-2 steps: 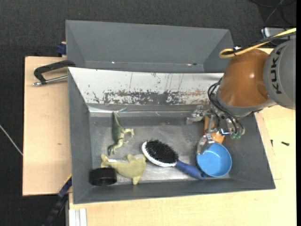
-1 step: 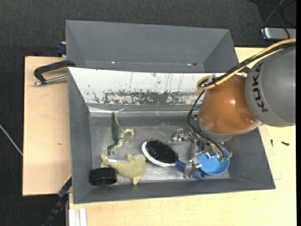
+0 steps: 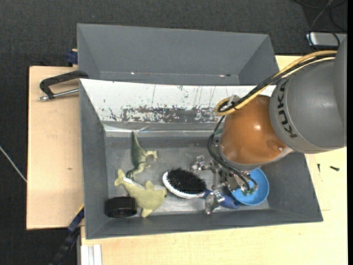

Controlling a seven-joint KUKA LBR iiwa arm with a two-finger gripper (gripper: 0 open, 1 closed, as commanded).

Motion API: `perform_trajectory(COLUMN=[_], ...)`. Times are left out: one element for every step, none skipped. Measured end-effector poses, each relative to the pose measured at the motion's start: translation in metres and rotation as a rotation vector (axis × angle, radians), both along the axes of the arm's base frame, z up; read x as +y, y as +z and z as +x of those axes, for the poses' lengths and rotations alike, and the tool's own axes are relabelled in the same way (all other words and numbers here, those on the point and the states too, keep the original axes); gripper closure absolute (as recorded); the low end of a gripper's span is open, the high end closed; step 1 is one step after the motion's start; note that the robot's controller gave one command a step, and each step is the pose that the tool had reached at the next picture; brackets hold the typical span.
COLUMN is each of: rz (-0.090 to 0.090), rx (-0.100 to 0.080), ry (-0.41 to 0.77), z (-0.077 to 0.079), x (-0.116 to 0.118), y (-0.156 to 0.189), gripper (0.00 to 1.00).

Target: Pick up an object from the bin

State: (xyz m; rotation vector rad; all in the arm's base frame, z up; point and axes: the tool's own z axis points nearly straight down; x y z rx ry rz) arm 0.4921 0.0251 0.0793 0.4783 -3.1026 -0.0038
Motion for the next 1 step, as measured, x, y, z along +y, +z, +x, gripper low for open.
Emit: perform_trajectory(rz=[-0.001], rx=[-0.002], ry=[-0.002], z=[0.0006], x=[-0.0018], y=[0.0009], gripper=[1.00])
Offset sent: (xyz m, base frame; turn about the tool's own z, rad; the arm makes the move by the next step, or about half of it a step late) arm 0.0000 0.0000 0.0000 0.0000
